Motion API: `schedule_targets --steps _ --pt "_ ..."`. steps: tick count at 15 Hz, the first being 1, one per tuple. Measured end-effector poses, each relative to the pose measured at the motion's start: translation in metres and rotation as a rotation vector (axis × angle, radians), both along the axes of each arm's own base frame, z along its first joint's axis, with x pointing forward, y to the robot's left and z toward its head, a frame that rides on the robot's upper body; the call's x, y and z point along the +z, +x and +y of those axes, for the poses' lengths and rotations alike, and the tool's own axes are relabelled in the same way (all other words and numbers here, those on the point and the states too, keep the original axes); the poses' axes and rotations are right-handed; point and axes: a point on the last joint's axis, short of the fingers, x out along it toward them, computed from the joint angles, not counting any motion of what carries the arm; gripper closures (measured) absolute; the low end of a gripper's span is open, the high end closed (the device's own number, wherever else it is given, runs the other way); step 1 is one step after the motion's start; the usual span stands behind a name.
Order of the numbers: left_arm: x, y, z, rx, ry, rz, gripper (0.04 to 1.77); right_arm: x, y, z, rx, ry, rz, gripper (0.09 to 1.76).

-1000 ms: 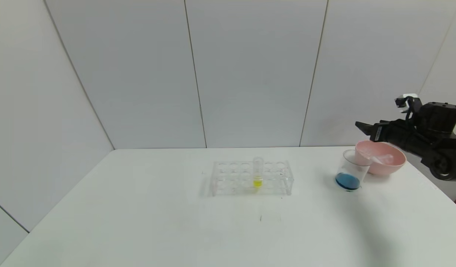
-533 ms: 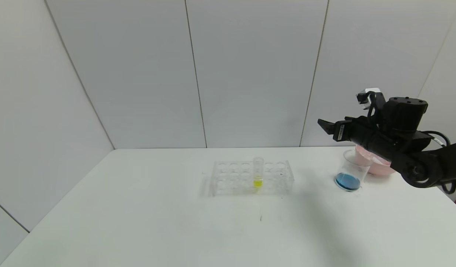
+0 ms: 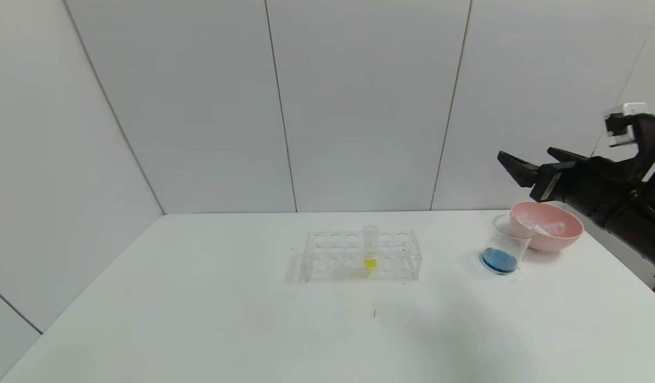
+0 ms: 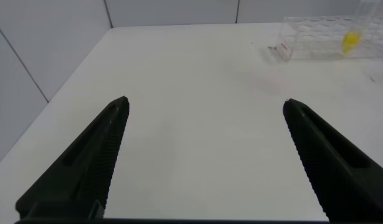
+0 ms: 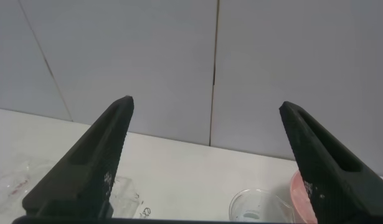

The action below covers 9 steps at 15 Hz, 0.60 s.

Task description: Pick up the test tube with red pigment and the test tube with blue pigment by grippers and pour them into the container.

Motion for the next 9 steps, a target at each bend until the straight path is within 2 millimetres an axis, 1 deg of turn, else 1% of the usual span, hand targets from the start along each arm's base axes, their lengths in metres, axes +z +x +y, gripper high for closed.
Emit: schedule_targets --steps 4,6,9 --pt "0.0 0.0 0.0 0.0 0.0 0.0 0.05 0.03 -0.061 -0.01 -0.013 0.018 -0.126 0.16" --pt "0.0 0.0 0.0 0.0 0.0 0.0 0.05 0.045 -0.098 -0.016 -0.03 0.032 -0.204 0.15" --pt "0.0 0.0 0.0 0.0 0.0 0.0 0.05 0.056 -0.158 -0.024 -0.038 0.049 -0.326 0.15"
